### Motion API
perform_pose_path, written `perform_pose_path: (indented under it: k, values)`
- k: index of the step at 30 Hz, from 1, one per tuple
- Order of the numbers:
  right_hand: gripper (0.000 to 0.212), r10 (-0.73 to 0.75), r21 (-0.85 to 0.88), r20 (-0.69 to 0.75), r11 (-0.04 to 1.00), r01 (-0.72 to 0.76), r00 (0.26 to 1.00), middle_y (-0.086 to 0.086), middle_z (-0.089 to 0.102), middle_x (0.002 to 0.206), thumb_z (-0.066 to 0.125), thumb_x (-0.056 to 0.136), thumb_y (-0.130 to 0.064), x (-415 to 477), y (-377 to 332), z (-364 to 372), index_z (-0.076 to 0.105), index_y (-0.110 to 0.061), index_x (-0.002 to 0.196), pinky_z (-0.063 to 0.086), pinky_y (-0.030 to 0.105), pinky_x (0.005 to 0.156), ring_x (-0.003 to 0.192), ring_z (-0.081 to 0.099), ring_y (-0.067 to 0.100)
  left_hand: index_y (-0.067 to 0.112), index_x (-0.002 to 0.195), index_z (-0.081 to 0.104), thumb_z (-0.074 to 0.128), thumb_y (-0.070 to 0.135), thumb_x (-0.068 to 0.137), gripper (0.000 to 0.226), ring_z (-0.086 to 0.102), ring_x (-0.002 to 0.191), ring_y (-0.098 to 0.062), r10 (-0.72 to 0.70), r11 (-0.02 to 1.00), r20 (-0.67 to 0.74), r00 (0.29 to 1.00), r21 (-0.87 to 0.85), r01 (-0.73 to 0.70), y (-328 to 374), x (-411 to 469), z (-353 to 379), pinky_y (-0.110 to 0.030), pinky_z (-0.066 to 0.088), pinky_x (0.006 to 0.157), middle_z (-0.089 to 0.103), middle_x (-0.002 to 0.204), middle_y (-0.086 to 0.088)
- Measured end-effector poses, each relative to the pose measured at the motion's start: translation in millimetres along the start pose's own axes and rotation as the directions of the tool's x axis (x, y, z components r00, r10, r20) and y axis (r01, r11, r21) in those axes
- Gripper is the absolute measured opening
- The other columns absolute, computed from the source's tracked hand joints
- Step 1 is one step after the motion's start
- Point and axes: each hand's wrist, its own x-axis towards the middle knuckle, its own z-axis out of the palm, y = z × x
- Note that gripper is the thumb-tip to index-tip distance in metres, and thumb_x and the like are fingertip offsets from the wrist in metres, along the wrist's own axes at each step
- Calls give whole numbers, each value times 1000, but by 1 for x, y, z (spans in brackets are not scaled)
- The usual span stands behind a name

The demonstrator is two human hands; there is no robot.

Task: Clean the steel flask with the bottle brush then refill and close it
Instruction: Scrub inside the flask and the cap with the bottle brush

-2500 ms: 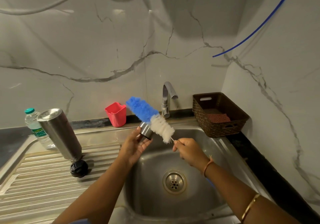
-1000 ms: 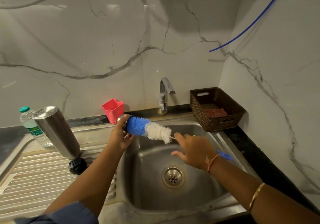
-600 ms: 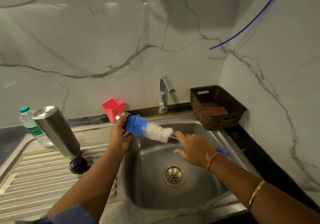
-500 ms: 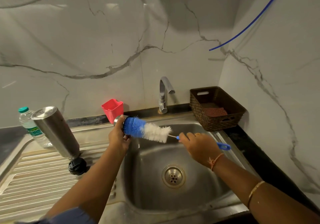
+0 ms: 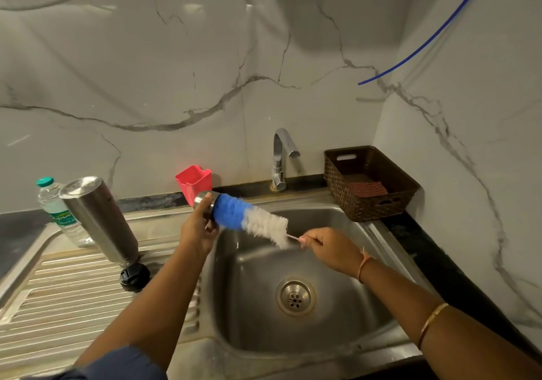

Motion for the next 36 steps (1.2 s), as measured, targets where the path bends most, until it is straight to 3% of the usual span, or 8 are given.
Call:
perform_pose_path:
  k: [5, 9, 11, 14, 16, 18, 28, 36]
  values:
    - [35, 312, 417, 365, 788, -454, 877, -3, 36, 47, 45, 97, -33, -9, 3, -17, 64, -8, 80, 21, 17, 38, 39, 25, 6, 9, 104, 59, 68, 13, 84, 22, 60, 107, -25, 123, 989, 23, 992, 78, -125, 13, 5, -3, -33, 49, 94, 64, 104, -9]
    - [39, 400, 27, 133, 913, -406, 907, -3, 42, 50, 49, 96, -32, -10, 25, -18, 54, -13, 62, 28, 22, 45, 46, 38, 11, 4, 133, 43, 79, 13, 74, 69, 59, 107, -23, 313, 896, -10, 950, 336, -292, 16, 4, -15, -31, 47, 93, 59, 122, -12]
    - [41, 383, -273, -2, 888, -369, 924, -3, 41, 56, 46, 96, -33, -10, 32, -16, 41, -19, 57, 30, 26, 51, 61, 47, 17, 11, 137, 39, 82, 12, 71, 79, 56, 103, -18, 434, 666, 106, 895, 631, -398, 6, -9, -20, -31, 46, 90, 56, 120, -3]
    - [41, 380, -344, -83, 857, -384, 921, -4, 40, 58, 44, 95, -36, -11, 40, -7, 36, -23, 57, 33, 27, 59, 68, 50, 22, 18, 137, 42, 83, 18, 71, 78, 47, 106, -8, 544, 193, 427, 722, 774, -603, -22, -33, -22, -27, 41, 90, 47, 122, 9]
    - [42, 394, -301, -112, 861, -409, 912, -3, 41, 56, 45, 95, -38, -10, 39, 2, 36, -22, 57, 34, 28, 58, 67, 51, 24, 17, 132, 45, 81, 20, 72, 70, 46, 107, -8, 528, 81, 534, 661, 743, -664, -35, -35, -24, -23, 39, 89, 46, 123, 9]
    - [41, 421, -259, -115, 862, -436, 900, -2, 43, 56, 46, 94, -38, -7, 34, 7, 39, -20, 58, 34, 28, 57, 66, 53, 26, 17, 129, 47, 81, 24, 70, 68, 51, 108, -15, 379, -1, 567, 731, 790, -613, -44, -32, -28, -23, 40, 86, 50, 127, 2]
    - [29, 437, -354, -142, 816, -458, 888, 13, 65, 98, 40, 96, -36, -5, 10, 31, 56, -12, 90, 41, 31, 68, 91, 60, 32, 13, 132, 43, 77, 27, 74, 69, 54, 113, -29, 334, 154, 171, 927, 960, -233, -35, -17, -79, -35, 44, 91, 48, 133, -8]
    - [33, 459, -140, -147, 867, -478, 876, 2, 50, 60, 47, 94, -34, 11, -14, 57, 43, -19, 65, 35, 27, 54, 56, 46, 16, 7, 140, 34, 68, 17, 82, 68, 50, 118, -37, 360, 143, 95, 928, 978, -155, -15, 3, -108, -41, 41, 95, 38, 142, -14]
